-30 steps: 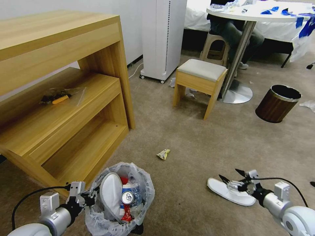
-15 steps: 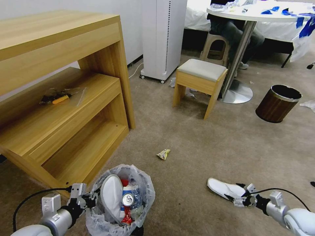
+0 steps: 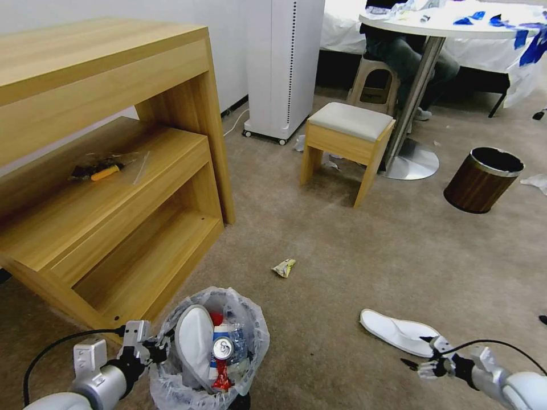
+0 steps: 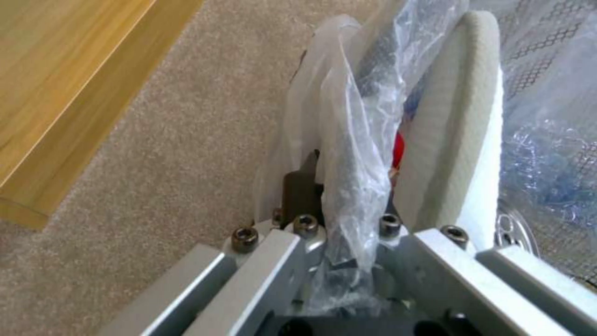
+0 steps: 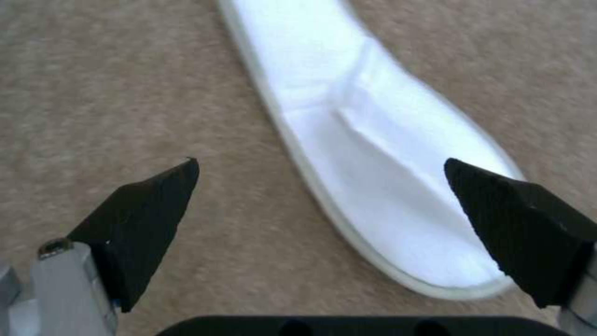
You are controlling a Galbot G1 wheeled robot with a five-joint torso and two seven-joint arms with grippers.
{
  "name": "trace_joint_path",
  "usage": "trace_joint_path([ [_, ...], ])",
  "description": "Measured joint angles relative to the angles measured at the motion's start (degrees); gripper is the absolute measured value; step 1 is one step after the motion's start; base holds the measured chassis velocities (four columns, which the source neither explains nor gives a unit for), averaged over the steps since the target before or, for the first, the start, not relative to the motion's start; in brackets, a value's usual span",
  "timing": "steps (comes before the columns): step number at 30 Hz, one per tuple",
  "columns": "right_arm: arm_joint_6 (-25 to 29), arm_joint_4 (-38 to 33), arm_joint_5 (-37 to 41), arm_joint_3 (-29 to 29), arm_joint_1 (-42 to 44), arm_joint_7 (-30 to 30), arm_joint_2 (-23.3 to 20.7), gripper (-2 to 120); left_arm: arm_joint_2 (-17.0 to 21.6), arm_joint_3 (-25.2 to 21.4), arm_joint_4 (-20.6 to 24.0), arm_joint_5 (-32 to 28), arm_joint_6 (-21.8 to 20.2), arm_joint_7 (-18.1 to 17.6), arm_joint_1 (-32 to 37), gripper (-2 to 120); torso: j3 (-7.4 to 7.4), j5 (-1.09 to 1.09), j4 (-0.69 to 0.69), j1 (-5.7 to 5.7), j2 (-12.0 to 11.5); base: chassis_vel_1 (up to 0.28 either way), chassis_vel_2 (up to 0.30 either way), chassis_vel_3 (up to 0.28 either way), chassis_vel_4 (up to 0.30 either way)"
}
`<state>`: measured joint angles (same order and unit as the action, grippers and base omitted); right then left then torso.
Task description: Pick up the trash bin and place the garbage on the floor into it.
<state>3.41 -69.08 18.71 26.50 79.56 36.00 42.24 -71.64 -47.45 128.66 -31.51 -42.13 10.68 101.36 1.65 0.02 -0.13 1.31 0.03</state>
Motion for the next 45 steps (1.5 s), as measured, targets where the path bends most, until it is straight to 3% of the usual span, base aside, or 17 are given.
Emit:
trace_joint_path([
  [16,0.6,9.3,3.5,-0.2,-6.8,-1.8,3.9,100,0.9,-0.2,-0.4,-0.1,0.0,1.1,-0.4,0,0.0,0.0,0.01,0.0,0.0,0.0,0.0,0.0,0.0],
  [40,-0.8,12.1,1.2,-3.3,-12.1,-2.0,7.4,100,0.1,0.0,0.9,1.0,0.2,2.2,0.5,0,0.0,0.0,0.03,0.0,0.0,0.0,0.0,0.0,0.0],
  [42,-0.8,12.4,1.2,-3.3,-12.1,-2.0,7.4,97,0.1,-0.1,1.0,1.0,0.2,2.2,0.6,0,0.0,-0.01,0.02,0.0,0.0,0.0,0.0,0.0,0.0],
  [43,-0.8,12.6,1.2,-3.3,-11.9,-2.1,7.4,86,0.1,-0.1,1.1,1.0,0.3,2.3,0.7,0,0.0,-0.01,0.02,0.0,0.0,0.0,0.0,0.0,0.0],
  [45,-0.8,12.6,1.2,-3.3,-11.7,-2.1,7.4,84,0.1,-0.1,1.1,1.0,0.4,2.3,0.7,0,0.0,-0.01,0.02,0.0,0.0,0.0,0.0,0.0,0.0],
])
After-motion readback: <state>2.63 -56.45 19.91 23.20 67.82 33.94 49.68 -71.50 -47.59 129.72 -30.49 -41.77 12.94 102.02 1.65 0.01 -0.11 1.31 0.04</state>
